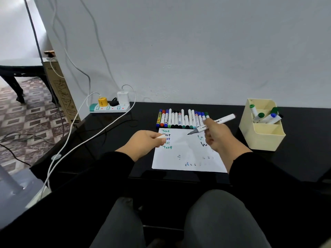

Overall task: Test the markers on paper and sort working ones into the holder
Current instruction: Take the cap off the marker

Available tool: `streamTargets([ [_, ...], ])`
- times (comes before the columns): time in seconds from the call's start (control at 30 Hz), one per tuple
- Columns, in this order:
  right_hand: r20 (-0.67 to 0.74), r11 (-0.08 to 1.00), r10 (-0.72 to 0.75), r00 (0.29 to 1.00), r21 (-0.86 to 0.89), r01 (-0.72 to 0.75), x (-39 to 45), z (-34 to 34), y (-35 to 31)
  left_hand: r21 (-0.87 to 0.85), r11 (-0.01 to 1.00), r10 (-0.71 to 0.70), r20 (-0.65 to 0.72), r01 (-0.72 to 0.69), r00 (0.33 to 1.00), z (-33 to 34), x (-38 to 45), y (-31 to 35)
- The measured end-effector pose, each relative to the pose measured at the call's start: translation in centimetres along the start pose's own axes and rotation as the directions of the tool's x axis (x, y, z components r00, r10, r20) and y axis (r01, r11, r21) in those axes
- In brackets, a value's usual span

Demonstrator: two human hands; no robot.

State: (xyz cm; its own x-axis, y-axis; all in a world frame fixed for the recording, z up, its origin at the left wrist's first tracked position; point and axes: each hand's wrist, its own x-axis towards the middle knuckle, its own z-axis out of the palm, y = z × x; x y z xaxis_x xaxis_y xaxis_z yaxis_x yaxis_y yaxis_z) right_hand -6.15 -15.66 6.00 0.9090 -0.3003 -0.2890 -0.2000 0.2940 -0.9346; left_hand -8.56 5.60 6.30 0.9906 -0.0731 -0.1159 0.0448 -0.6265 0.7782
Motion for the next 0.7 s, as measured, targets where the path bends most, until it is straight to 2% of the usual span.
streamTargets([
  [0.13, 0.065, 0.993, 0.018, 0.998, -0.119, -0.011, -0.2, 1.6, 1.6, 0.195, 0.98, 0.071, -0.127, -0.045, 0.989, 1.4, 1.0, -1.8],
  [0.3, 0.135, 0.979, 0.011, 0.991, -0.205, 0.017, 0.0, 3.1, 4.0, 0.364, 0.931, 0.043, -0.107, -0.001, 0.993, 2.5, 3.3, -4.9],
  [0.4, 0.19, 0.957, -0.052, 0.98, -0.269, 0.103, 0.3, 3.6, 5.6, 0.355, 0.935, 0.04, -0.128, 0.008, 0.991, 2.8, 4.1, -6.7],
  [0.53, 0.108, 0.879, -0.191, 0.976, -0.424, 0.219, 0.7, 4.5, 6.7, 0.395, 0.919, 0.049, -0.146, 0.012, 0.988, 3.6, 4.9, -8.5],
  [0.7, 0.108, 0.843, -0.259, 0.96, -0.46, 0.279, 0.9, 5.0, 7.7, 0.345, 0.939, 0.056, -0.146, -0.002, 0.988, 3.7, 5.1, -8.9],
])
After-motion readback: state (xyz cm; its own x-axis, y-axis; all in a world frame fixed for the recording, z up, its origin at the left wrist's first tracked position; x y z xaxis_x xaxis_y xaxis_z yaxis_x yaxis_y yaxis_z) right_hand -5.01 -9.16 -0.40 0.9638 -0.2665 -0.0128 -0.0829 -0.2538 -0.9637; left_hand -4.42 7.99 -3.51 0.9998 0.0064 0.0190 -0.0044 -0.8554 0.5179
